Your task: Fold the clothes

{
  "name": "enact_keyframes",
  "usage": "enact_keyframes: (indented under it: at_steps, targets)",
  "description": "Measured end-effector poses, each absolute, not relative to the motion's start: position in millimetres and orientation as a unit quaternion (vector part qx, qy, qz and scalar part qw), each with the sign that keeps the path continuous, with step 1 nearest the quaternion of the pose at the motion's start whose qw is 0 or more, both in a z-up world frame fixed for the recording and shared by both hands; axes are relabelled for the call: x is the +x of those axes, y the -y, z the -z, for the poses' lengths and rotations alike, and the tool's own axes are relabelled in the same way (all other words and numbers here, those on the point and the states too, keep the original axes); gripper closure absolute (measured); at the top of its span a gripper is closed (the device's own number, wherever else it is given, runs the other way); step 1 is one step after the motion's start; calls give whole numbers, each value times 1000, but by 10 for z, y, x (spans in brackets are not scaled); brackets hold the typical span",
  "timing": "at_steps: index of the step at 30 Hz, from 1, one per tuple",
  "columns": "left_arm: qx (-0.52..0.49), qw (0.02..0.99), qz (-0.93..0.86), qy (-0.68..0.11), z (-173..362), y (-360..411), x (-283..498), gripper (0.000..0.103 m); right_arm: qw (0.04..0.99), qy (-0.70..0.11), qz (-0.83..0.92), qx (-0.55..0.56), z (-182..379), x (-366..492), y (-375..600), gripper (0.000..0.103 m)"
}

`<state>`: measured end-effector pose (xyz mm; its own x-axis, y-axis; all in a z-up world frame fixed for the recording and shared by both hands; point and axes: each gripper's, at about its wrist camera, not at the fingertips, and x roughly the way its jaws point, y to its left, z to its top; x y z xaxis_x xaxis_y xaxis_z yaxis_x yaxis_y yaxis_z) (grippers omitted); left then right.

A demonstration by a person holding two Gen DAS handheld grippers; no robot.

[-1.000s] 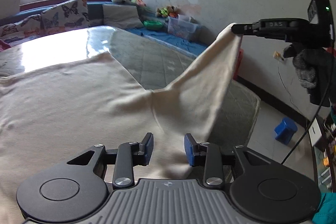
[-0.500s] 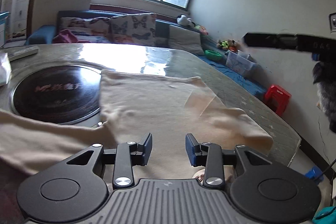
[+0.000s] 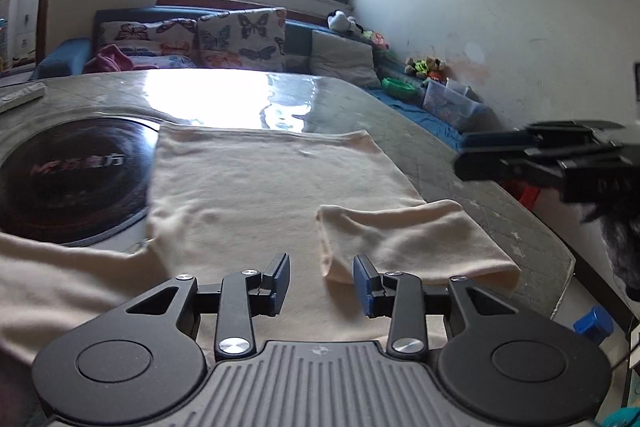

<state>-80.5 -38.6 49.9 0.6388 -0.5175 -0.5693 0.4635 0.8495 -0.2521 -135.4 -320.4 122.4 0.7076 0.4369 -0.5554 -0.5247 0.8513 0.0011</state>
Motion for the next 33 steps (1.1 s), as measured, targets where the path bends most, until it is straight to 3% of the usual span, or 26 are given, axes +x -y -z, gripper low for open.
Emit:
enact_keyframes:
  at_steps: [3, 8, 9, 10, 13, 25, 33]
  targets:
    - [-23, 900, 269, -342, -432, 567, -718, 61, 926, -293, -223, -82, -1096, -1445, 3458, 47]
    - [0, 901, 254, -351, -344, 699, -668, 64, 926, -316, -188, -90, -866, -1618, 3736, 38]
    - [2, 901, 254, -351, -345, 711, -669, 69, 925, -319, -183, -93, -827, -1657, 3775, 35]
    - [1, 900, 255, -352, -349, 714, -662, 89, 925, -321, -178, -95, -781, -1687, 3798, 34]
    - [-8, 903, 251, -348, -441, 722, -639, 98, 923, -330, -177, -89, -656, -1765, 3842, 29]
    - [-4, 927, 307, -216, -1612, 1032, -674, 99, 931, -313, -166, -91, -491, -1763, 3635, 20]
    - [-8, 934, 311, -176, -1851, 906, -788, 99, 931, -315, -137, -120, -429, -1786, 3618, 20]
